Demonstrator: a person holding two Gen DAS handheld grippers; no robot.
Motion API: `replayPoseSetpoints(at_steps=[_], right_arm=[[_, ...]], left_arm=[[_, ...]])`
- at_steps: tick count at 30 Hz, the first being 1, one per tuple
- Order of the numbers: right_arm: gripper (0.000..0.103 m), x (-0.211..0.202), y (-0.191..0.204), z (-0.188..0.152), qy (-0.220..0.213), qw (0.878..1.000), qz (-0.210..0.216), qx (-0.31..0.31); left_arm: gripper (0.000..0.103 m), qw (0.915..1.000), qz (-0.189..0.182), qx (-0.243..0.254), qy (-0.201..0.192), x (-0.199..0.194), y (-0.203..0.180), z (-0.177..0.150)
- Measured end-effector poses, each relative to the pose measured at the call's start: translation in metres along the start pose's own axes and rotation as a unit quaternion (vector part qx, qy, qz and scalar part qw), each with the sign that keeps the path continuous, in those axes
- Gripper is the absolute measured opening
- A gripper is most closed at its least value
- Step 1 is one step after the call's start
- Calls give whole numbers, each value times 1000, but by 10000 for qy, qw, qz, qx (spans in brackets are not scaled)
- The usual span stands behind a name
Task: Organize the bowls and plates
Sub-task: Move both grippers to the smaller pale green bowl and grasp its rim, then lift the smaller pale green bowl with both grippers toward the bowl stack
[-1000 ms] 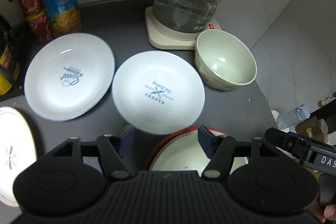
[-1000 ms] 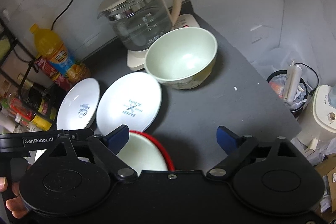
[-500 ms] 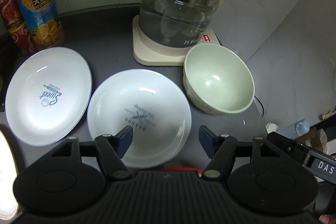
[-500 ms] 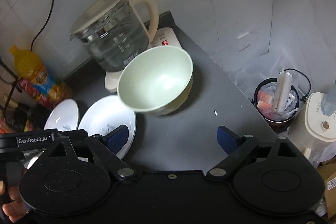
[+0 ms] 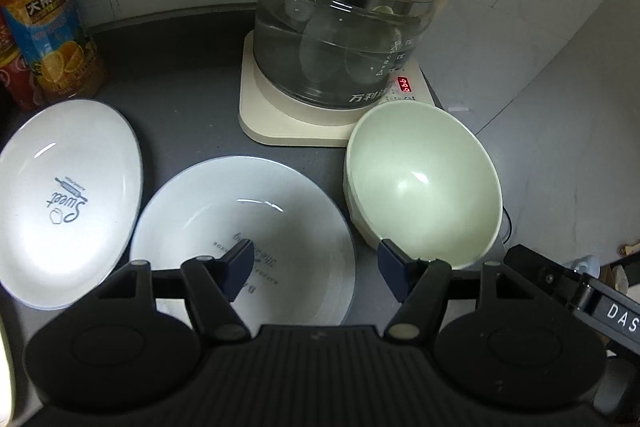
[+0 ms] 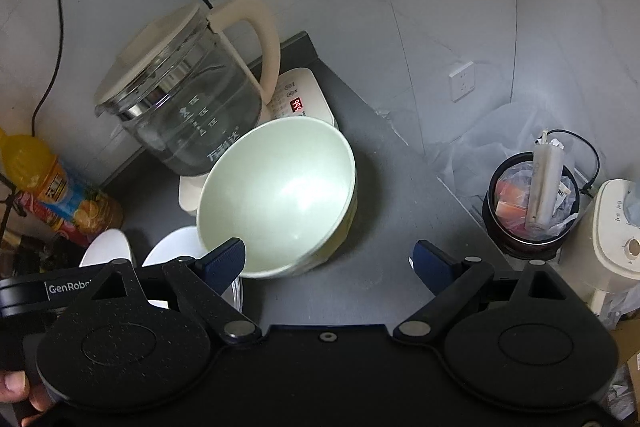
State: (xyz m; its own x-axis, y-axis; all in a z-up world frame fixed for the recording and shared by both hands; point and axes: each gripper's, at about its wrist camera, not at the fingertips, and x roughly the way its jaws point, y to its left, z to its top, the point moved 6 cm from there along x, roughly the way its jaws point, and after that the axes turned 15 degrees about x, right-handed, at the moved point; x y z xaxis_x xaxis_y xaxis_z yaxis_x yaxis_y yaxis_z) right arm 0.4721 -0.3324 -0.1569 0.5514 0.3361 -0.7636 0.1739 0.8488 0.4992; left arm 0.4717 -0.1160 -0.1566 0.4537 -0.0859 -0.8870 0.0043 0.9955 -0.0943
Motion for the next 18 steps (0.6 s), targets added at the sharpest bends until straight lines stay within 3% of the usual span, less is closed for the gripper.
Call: replayPoseSetpoints(at_steps=[18], right_arm=[[68, 58, 4, 11, 454, 9980, -79, 435]], left_arm=[[58, 9993, -95, -242, 274, 46, 1, 22]])
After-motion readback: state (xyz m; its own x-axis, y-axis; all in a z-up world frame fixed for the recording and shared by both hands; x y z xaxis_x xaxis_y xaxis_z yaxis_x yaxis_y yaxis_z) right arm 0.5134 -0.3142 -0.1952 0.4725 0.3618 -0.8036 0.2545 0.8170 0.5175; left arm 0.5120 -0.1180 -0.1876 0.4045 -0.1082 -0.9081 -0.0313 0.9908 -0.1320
